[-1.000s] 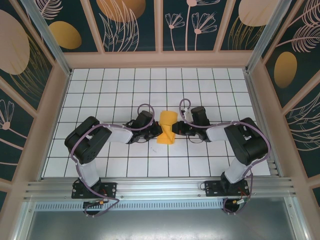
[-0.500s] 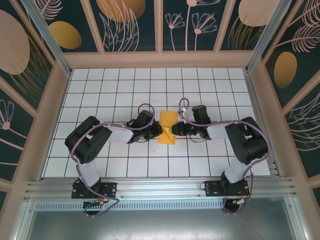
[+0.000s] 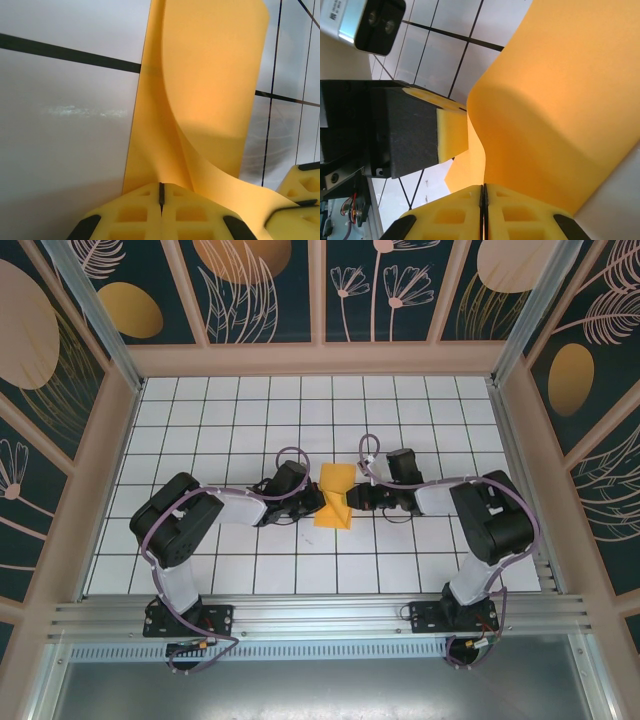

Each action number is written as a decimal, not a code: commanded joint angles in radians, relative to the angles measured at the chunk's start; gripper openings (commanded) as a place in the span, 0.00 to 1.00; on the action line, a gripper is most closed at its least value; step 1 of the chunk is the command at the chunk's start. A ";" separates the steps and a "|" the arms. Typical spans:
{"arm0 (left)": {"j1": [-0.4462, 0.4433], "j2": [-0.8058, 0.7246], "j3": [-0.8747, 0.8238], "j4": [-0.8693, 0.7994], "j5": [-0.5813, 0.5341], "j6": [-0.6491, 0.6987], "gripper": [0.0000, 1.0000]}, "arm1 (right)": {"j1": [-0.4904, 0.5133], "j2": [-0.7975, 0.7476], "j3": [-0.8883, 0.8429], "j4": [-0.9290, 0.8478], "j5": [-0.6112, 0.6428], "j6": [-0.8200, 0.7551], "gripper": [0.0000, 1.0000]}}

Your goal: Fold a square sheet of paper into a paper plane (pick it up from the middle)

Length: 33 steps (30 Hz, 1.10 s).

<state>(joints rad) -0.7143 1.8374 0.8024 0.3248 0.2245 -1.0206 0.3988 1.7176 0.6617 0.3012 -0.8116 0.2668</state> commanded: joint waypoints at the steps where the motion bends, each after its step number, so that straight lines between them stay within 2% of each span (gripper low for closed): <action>1: -0.003 -0.011 -0.009 -0.060 -0.027 0.027 0.00 | -0.009 0.031 0.025 -0.014 0.000 -0.044 0.13; 19: -0.003 -0.005 0.000 -0.080 -0.035 0.043 0.00 | -0.024 0.095 0.113 -0.109 -0.023 -0.166 0.14; 33: -0.003 -0.003 0.011 -0.085 -0.031 0.047 0.00 | -0.023 0.123 0.113 -0.101 0.026 -0.186 0.15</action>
<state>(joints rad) -0.7143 1.8374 0.8062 0.3168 0.2245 -0.9955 0.3809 1.8229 0.7586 0.2016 -0.7990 0.1093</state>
